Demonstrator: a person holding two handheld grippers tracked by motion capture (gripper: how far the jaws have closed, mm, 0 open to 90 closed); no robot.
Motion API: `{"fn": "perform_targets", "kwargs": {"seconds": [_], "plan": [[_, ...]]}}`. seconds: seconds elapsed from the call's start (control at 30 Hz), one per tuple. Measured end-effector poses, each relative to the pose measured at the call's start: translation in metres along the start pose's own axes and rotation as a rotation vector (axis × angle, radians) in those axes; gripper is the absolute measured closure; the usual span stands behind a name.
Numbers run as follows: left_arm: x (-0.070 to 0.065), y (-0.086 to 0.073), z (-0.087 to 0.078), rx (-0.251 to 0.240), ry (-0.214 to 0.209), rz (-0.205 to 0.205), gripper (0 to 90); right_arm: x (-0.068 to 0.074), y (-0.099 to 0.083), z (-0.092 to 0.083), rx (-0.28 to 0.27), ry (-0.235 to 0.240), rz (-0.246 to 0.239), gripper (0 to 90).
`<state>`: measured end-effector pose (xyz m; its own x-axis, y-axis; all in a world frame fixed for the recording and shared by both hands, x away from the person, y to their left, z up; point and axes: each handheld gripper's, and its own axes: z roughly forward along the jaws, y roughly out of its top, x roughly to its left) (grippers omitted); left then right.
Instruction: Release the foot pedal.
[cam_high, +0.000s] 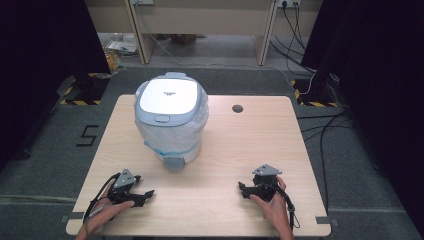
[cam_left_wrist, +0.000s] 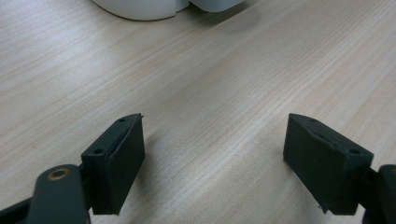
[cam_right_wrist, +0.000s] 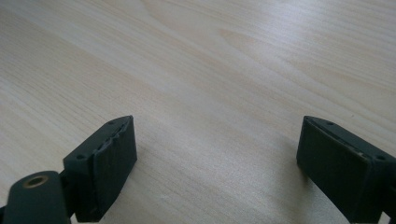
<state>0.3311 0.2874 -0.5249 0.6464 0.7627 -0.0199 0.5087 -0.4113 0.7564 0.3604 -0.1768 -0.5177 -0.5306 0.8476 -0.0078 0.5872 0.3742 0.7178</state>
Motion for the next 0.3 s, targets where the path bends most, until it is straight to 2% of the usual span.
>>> {"fn": "perform_targets", "kwargs": {"seconds": [0.3], "plan": [[0.0001, 0.0, 0.0, 0.0, 0.0, 0.001, 20.0, -0.0001, 0.0, 0.0, -0.001, 0.0, -0.001, 12.6]]}}
